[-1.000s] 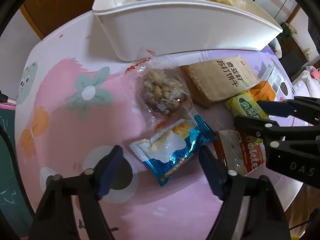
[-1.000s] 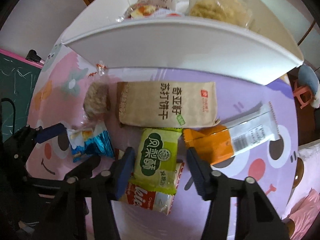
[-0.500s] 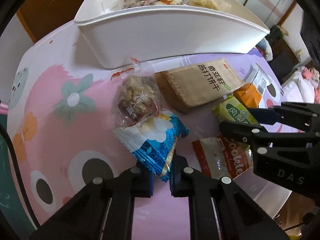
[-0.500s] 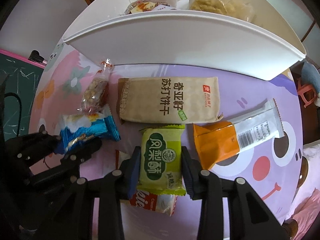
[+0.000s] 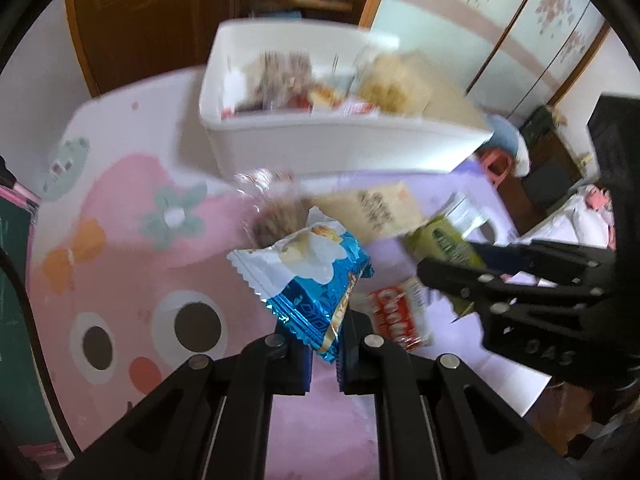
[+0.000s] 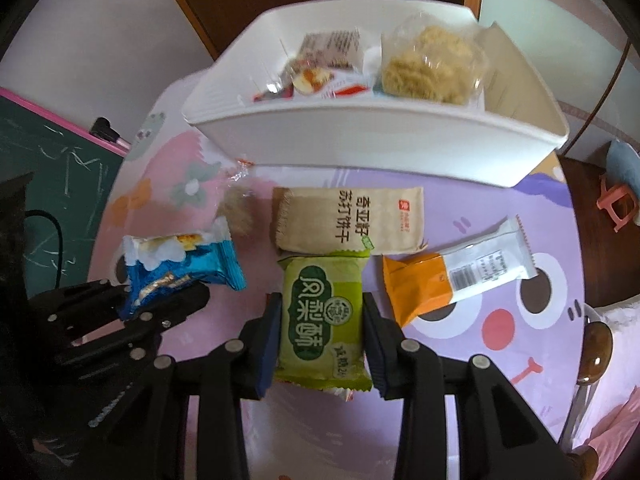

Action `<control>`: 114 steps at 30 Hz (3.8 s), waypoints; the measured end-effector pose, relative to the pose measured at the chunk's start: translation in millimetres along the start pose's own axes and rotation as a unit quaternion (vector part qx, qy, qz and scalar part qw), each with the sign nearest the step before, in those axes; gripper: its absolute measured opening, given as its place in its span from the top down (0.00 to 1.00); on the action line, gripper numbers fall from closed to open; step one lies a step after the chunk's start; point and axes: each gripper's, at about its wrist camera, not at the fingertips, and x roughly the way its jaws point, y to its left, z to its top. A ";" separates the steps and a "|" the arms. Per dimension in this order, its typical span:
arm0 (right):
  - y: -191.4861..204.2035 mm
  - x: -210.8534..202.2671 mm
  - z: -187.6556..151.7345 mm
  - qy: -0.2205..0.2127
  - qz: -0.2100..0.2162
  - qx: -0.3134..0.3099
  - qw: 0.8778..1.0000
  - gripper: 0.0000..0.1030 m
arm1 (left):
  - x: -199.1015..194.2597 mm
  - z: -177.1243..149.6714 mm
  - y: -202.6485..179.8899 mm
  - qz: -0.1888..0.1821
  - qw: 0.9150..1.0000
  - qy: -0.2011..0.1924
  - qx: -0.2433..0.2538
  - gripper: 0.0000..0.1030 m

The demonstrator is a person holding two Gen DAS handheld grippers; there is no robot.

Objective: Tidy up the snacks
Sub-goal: 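Grasp the blue-white wafer packet with left tool while right tool grasps green packet, then carry both packets over the white tray and open both tools to drop them, then withdraw both open tools from the tray toward the remaining snacks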

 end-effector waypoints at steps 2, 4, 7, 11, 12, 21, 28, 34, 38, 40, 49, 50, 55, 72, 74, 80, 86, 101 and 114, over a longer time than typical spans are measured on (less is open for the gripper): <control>4.6 -13.9 1.0 -0.013 0.004 -0.002 1.000 0.64 | -20.2 5.8 -3.1 -0.002 1.000 -0.021 -0.001 0.94; 9.9 -28.0 2.9 -0.028 0.007 -0.004 1.000 0.64 | -37.1 12.4 -7.4 0.001 0.999 -0.038 -0.001 0.94; 13.4 -56.8 7.4 -0.059 0.007 -0.012 0.998 0.64 | -60.7 23.6 -14.6 0.002 0.998 -0.062 -0.004 0.94; 21.7 -87.2 20.5 -0.094 0.002 -0.021 0.995 0.64 | -91.9 40.8 -22.0 0.009 0.996 -0.089 0.000 0.94; 21.8 -94.6 23.9 -0.102 0.001 -0.023 0.995 0.64 | -99.6 46.9 -25.7 0.013 0.995 -0.098 0.002 0.94; 21.7 -159.6 61.6 -0.176 -0.025 -0.036 0.983 0.63 | -136.7 101.2 -45.3 0.041 0.990 -0.134 0.005 0.94; 15.5 -192.4 102.0 -0.226 -0.050 -0.033 0.972 0.63 | -146.1 141.6 -53.0 0.046 0.987 -0.154 0.012 0.94; 10.3 -188.1 135.6 -0.236 -0.075 -0.028 0.968 0.63 | -134.3 174.4 -55.7 0.049 0.985 -0.162 0.017 0.94; 1.5 -173.6 153.1 -0.225 -0.083 -0.015 0.971 0.63 | -114.3 190.7 -54.3 0.054 0.986 -0.154 0.016 0.94; -5.3 -164.4 162.1 -0.219 -0.085 -0.006 0.972 0.63 | -101.5 199.7 -52.3 0.060 0.987 -0.147 0.016 0.94; -24.0 -123.1 182.2 -0.190 -0.095 0.019 0.977 0.63 | -49.1 221.8 -38.8 0.066 0.992 -0.110 0.012 0.94; -25.9 -118.4 184.3 -0.186 -0.094 0.021 0.978 0.63 | -45.2 222.6 -37.5 0.068 0.992 -0.108 0.011 0.94; -31.7 -96.2 192.3 -0.169 -0.096 0.027 0.980 0.63 | -23.5 228.3 -33.9 0.076 0.993 -0.094 0.009 0.94; -61.9 -34.8 198.2 -0.093 -0.082 0.073 0.990 0.55 | 16.3 228.2 -18.1 0.134 0.988 -0.072 0.009 0.09; -64.3 -34.4 196.8 -0.094 -0.086 0.078 0.989 0.49 | 17.6 227.9 -16.9 0.136 0.988 -0.066 0.006 0.09; -66.5 -38.2 192.6 -0.094 -0.086 0.082 0.988 0.47 | 13.5 226.1 -15.1 0.137 0.988 -0.068 0.001 0.09; -67.3 -47.0 188.8 -0.102 -0.086 0.082 0.988 0.47 | 4.3 222.1 -18.6 0.137 0.988 -0.072 0.002 0.09; -63.1 -89.1 158.8 -0.123 -0.084 0.073 0.986 0.47 | -41.5 195.8 -38.9 0.137 0.986 -0.098 0.000 0.09; -58.2 -140.8 111.1 -0.150 -0.083 0.054 0.984 0.47 | -94.5 156.0 -64.6 0.134 0.983 -0.127 0.000 0.09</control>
